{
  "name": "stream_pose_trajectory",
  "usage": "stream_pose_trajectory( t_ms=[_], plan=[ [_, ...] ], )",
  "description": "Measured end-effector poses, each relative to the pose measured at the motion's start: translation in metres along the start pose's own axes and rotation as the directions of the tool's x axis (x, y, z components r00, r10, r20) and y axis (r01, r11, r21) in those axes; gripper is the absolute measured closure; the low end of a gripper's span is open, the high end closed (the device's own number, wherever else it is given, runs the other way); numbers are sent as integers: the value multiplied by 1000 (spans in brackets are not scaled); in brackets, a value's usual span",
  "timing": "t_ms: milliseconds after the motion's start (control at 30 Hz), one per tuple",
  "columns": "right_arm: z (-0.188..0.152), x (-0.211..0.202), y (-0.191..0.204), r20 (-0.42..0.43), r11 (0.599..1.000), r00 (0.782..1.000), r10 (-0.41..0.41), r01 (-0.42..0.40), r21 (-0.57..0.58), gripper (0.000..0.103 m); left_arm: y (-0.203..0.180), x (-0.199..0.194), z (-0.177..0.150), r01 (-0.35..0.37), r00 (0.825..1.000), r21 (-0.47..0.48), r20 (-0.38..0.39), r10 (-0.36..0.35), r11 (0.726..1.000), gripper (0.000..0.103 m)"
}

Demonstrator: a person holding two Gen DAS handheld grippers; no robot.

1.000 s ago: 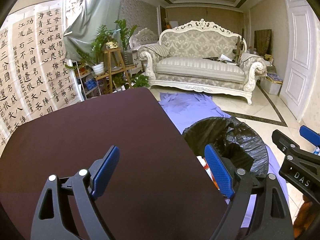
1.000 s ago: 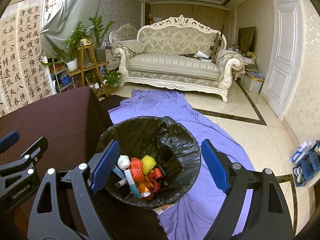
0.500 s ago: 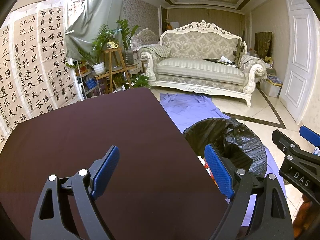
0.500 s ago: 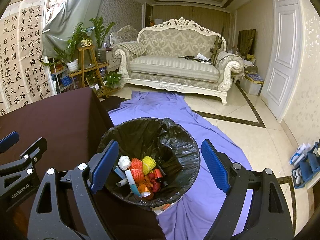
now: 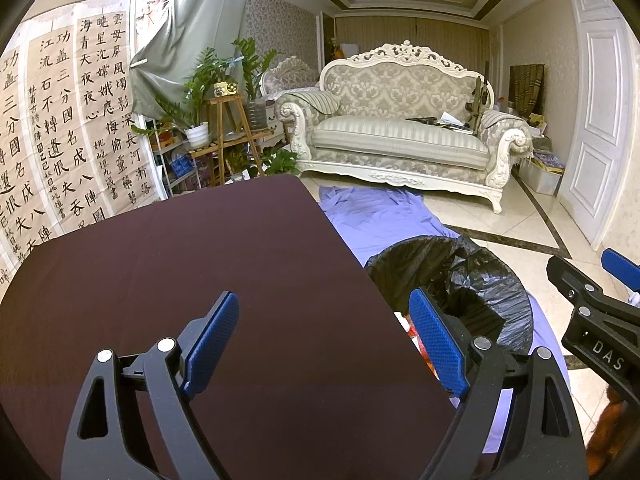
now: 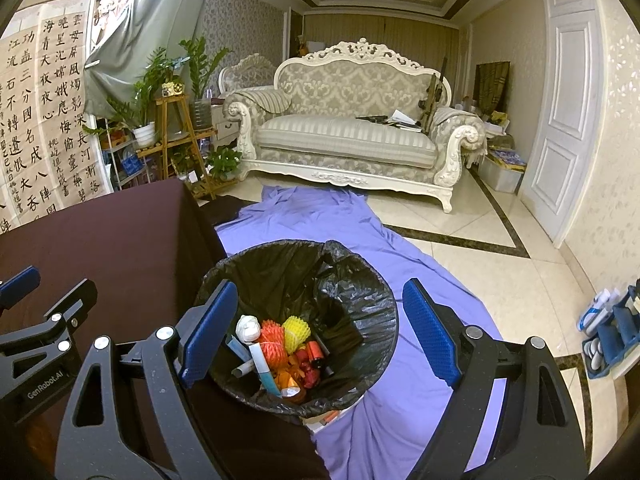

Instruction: Collect trash

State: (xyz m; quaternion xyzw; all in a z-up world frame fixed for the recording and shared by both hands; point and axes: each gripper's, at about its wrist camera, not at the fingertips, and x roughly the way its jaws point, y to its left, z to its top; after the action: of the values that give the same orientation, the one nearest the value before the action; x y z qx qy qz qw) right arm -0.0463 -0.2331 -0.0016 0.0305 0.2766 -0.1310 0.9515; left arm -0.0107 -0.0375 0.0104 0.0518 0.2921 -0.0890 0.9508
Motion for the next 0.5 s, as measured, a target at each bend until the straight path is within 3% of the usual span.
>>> stream_pose_trajectory(
  t_ms=[500],
  plan=[
    [-1,0,0,2,1000,1000,-1,1,-1,20,-3,1,-1,3,1000,-1,-4,-3,1000,19]
  ],
)
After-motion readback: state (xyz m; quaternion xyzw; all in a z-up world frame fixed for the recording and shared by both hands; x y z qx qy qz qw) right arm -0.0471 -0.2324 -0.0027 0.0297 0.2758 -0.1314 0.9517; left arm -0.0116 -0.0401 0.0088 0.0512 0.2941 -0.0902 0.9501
